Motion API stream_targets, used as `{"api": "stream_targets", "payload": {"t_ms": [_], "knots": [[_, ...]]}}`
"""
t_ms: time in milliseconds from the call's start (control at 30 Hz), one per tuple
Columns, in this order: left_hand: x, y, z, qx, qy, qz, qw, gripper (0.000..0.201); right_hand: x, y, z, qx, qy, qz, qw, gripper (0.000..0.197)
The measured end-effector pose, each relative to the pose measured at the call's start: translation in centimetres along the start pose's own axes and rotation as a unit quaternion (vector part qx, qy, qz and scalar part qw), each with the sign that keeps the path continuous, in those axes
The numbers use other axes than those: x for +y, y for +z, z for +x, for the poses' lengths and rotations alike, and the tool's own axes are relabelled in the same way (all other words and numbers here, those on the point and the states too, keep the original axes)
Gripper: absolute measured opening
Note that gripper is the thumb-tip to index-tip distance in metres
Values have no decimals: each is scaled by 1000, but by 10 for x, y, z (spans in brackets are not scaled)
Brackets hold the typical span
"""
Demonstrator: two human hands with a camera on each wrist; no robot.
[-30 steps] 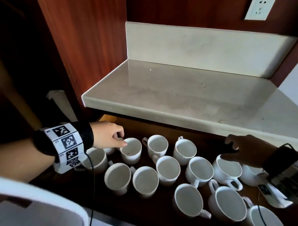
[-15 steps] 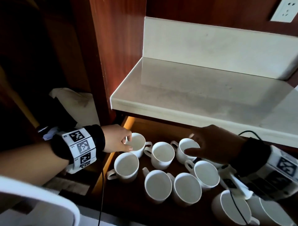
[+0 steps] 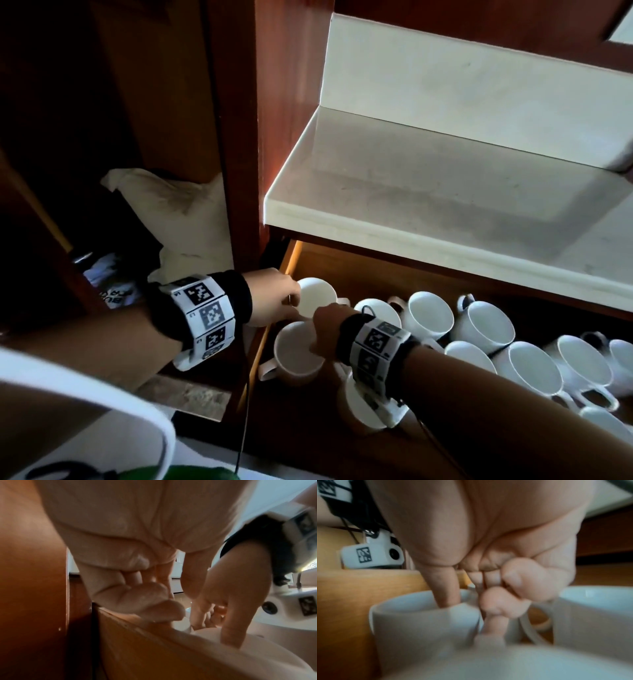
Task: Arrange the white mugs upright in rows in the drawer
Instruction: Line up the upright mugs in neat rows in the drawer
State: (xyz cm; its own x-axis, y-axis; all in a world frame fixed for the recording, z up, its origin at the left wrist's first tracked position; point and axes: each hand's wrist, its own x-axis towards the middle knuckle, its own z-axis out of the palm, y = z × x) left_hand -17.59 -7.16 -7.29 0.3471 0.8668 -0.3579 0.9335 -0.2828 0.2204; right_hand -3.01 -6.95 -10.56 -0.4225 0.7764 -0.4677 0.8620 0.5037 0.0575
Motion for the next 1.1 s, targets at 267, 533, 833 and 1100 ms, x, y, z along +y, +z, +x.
{"api": "stream_targets", "payload": {"t_ms": [267,533,833,1100], "knots": [[-3,7,-6,21,-8,-17,1000,39,-4,-9,1,16,-26,-47,998,23],[5,17,-4,-5,-30,-50,998,25,12,-41,-20,121,-50,33,991,35],[2,26,-15,14,-33,-61,997,32,-6,5,-10,40,-61,-40,997,30],[8,20,-25,31,19,-45,998,21,-17,3,-7,8,-78,-20,997,26]]}}
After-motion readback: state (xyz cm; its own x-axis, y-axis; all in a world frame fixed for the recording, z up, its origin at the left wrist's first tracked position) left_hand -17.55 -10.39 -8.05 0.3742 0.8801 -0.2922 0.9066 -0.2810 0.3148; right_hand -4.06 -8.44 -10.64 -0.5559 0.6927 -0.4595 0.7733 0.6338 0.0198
